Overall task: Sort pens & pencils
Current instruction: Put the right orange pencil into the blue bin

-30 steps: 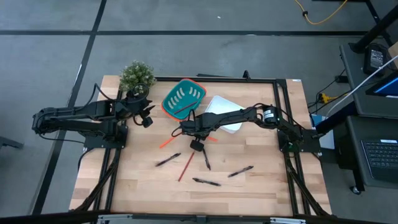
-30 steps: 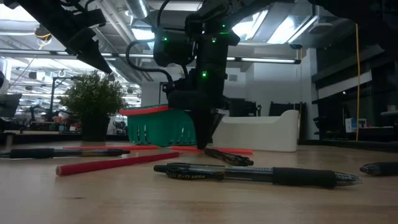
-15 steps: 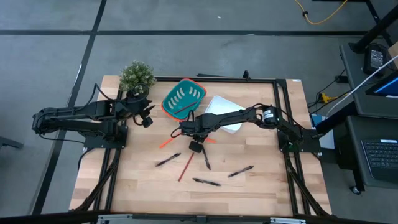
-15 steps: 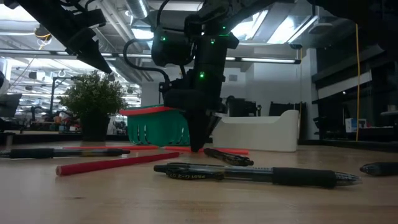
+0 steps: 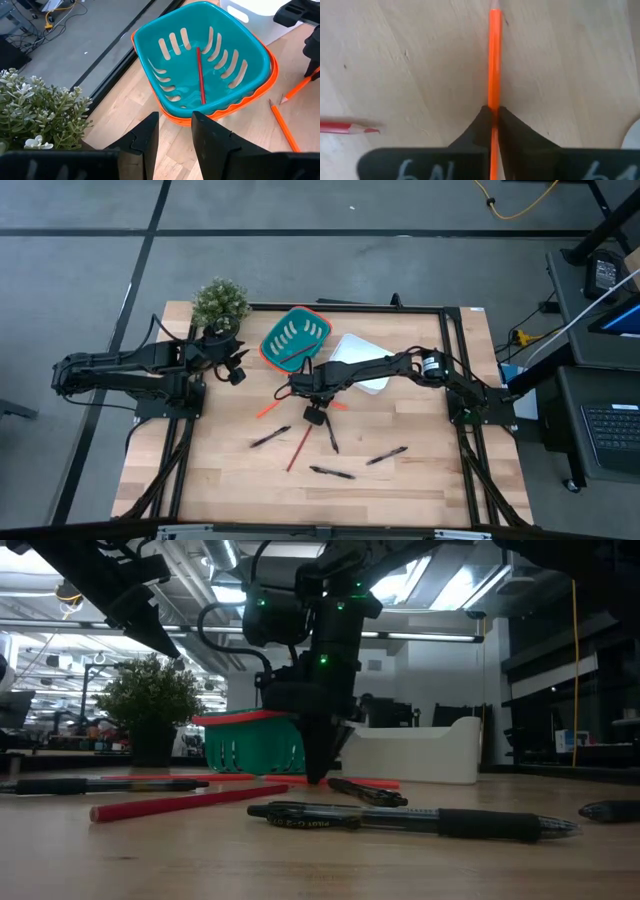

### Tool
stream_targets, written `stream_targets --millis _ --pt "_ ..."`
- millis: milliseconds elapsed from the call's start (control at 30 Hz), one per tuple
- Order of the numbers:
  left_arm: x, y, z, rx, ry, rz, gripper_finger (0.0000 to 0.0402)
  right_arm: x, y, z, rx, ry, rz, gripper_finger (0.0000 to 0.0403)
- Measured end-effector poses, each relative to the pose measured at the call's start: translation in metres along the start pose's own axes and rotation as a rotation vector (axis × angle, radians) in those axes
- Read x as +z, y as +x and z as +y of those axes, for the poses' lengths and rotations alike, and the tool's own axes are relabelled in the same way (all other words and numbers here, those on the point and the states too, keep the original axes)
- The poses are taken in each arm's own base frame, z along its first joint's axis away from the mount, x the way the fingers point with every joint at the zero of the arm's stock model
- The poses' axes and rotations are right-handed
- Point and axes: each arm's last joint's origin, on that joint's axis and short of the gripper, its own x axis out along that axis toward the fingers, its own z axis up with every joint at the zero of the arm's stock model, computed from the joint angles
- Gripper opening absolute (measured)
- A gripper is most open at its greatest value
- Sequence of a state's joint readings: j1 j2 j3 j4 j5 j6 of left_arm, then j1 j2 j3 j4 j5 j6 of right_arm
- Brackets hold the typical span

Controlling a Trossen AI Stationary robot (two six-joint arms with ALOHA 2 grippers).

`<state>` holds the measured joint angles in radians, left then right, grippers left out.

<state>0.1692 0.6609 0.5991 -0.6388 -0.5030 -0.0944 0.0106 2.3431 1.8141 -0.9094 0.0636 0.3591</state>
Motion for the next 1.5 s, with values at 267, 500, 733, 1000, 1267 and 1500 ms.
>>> stream_targets --millis 267,500,733,1000,1267,1500 --pt "0.000 0.000 0.000 0.000 0.000 0.000 0.0110 -0.003 0.000 -0.001 0.013 0.003 0.036 0.0033" --pt "0.000 0.000 0.000 0.000 0.000 0.000 0.0110 -0.006 -0.001 -0.001 0.050 0.002 0.089 0.0029" --pt "0.000 0.000 0.000 0.000 0.000 0.000 0.0110 -0.010 -0.001 -0.001 0.053 0.002 0.127 0.0036" --pt "0.000 0.000 0.000 0.000 0.000 -0.001 0.0110 -0.010 -0.001 -0.002 0.050 0.002 0.129 0.0027" --pt "0.000 0.000 0.000 0.000 0.000 -0.001 0.0110 -0.012 -0.001 -0.002 0.044 0.000 0.146 0.0016" --pt "0.000 0.000 0.000 0.000 -0.001 -0.001 0.0110 -0.011 -0.008 -0.001 0.034 0.000 0.173 0.0016"
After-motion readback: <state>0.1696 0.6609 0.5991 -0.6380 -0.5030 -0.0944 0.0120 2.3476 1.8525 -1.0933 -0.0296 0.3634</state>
